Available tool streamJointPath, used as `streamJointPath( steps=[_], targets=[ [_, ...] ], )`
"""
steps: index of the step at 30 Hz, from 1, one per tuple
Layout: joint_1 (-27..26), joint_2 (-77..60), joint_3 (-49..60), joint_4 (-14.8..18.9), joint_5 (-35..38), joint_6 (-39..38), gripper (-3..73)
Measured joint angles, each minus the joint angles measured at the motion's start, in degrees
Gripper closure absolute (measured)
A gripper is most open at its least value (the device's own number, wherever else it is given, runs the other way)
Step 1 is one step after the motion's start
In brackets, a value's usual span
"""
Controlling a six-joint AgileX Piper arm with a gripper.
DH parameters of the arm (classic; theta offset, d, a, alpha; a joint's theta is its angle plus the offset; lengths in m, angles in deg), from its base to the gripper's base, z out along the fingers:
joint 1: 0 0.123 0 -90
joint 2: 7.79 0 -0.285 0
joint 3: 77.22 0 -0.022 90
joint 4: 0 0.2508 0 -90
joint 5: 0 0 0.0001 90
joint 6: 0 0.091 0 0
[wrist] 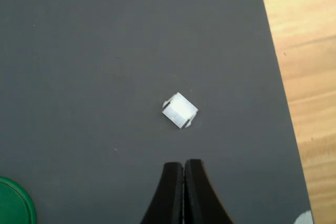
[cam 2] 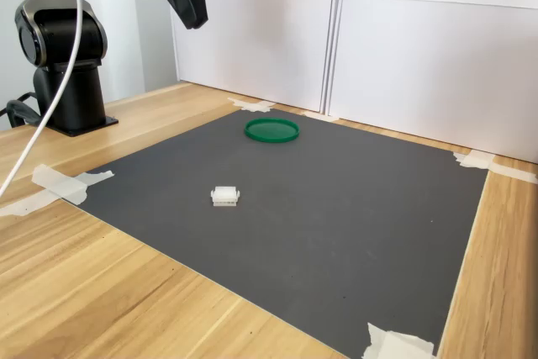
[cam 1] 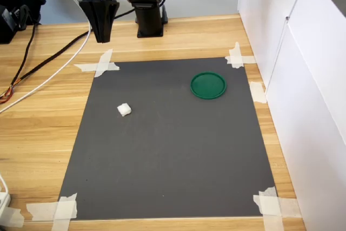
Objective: Grasp a white terminal and put it in the green lid.
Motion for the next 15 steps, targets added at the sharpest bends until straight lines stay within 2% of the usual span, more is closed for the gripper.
streamJointPath(
  steps=[6,15],
  targets=[
    [0.0,4.2,-2.8,3.1,1.6,-12.1,71.6],
    [0.0,7.8,-4.1,2.3,-1.8,-24.7,71.6]
  ],
)
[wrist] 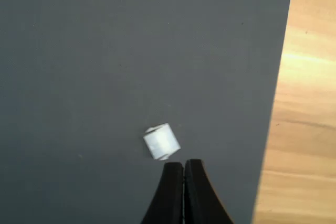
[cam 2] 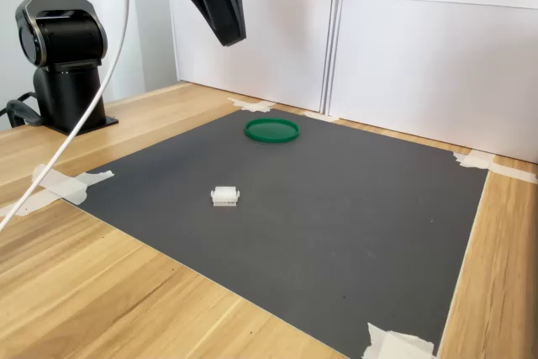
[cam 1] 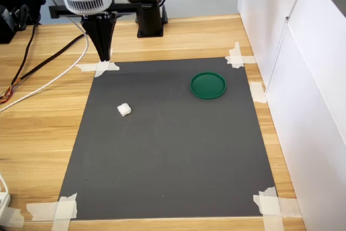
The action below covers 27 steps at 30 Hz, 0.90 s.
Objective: Grasp a white terminal and put it in the green lid.
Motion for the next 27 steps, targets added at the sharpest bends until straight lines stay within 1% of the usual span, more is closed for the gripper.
streamJointPath(
  steps=[4,9,12,14,17,20,22,27],
  targets=[
    [0.0,1.7,-1.6,-0.1,1.3,-7.2,71.6],
    [0.0,3.1,-2.4,-0.1,1.9,-11.9,71.6],
    [0.0,3.6,-2.5,0.5,2.0,-15.8,71.6],
    [0.0,3.6,-2.5,1.5,2.9,-20.4,71.6],
    [0.0,3.6,-2.5,4.2,5.4,-27.1,71.6],
    [0.0,3.6,-2.5,6.6,8.1,-30.0,71.6],
    [0.0,3.8,-2.5,6.5,8.9,-30.5,71.6],
    [-0.1,4.5,-2.5,3.9,10.0,-30.5,71.4]
  ],
)
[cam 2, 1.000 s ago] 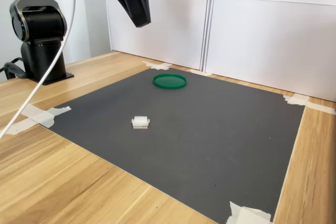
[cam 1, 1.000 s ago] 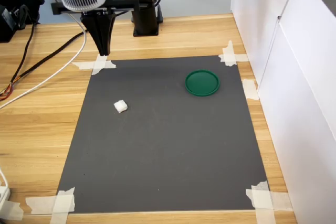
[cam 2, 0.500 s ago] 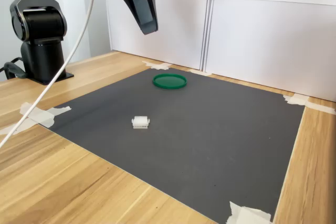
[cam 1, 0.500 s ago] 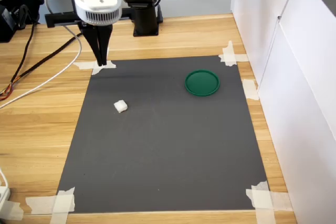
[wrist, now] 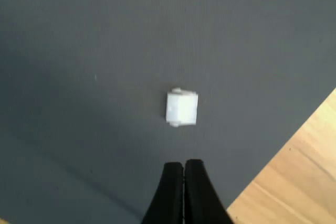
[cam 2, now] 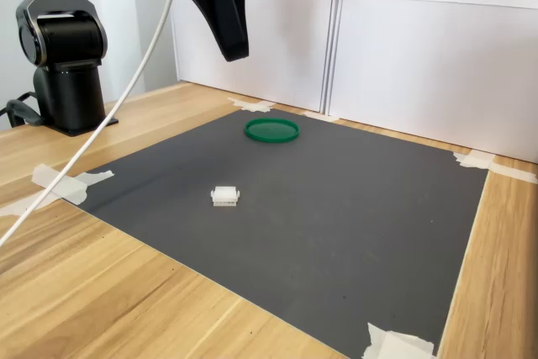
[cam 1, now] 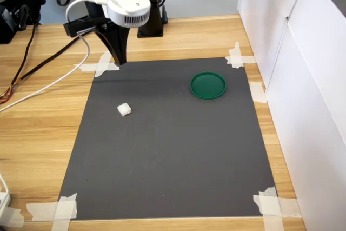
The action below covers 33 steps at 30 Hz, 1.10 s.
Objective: Grasp a white terminal and put it in the green lid.
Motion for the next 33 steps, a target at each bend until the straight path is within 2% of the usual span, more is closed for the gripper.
streamJointPath(
  steps=[3,6,9,13,18,23,27,33],
  targets=[
    [0.0,0.6,0.0,-0.8,1.8,-0.3,68.9],
    [0.0,1.4,0.0,-1.4,2.5,-0.5,61.4],
    [0.0,2.1,-0.2,-1.7,2.5,-0.3,49.1],
    [0.0,3.2,-1.6,-2.0,2.7,3.5,29.0],
    [-2.0,5.1,-4.1,-1.3,4.3,6.9,14.6],
    [-6.1,6.7,-5.9,-0.6,4.9,4.8,8.9],
    [-7.7,7.8,-6.0,-0.6,5.3,1.0,8.4],
    [-8.0,9.8,-6.0,-0.3,8.6,-11.3,8.4]
  ],
)
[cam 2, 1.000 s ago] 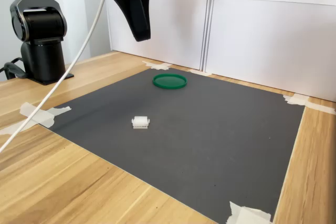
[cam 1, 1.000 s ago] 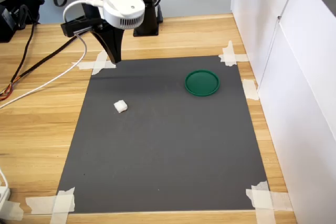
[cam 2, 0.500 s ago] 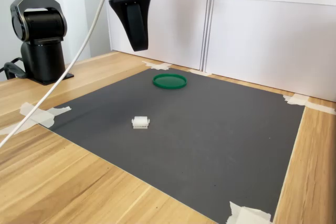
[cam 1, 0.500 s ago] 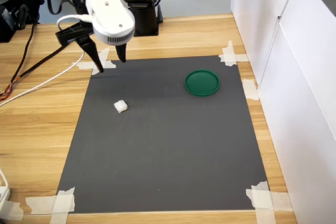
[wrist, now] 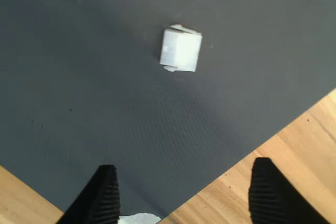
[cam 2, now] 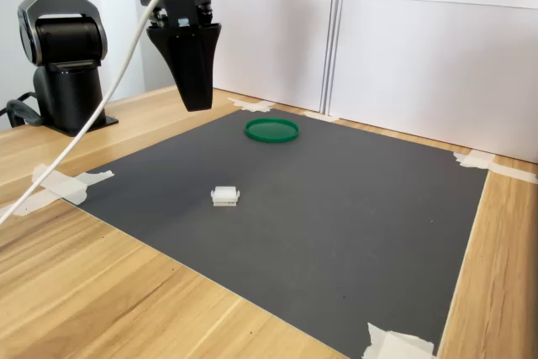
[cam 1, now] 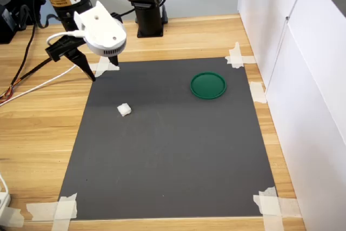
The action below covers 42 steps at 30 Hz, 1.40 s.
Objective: Grasp a white terminal and put it in the green lid.
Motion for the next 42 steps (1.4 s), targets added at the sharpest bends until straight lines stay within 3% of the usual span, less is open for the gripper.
streamJointPath(
  steps=[14,36,42],
  targets=[
    [0.0,0.9,0.0,1.6,-3.0,-4.0,8.2],
    [0.0,7.5,0.1,4.7,-7.7,0.9,8.2],
    [0.0,7.5,4.7,5.5,-11.1,0.9,8.2]
  ],
)
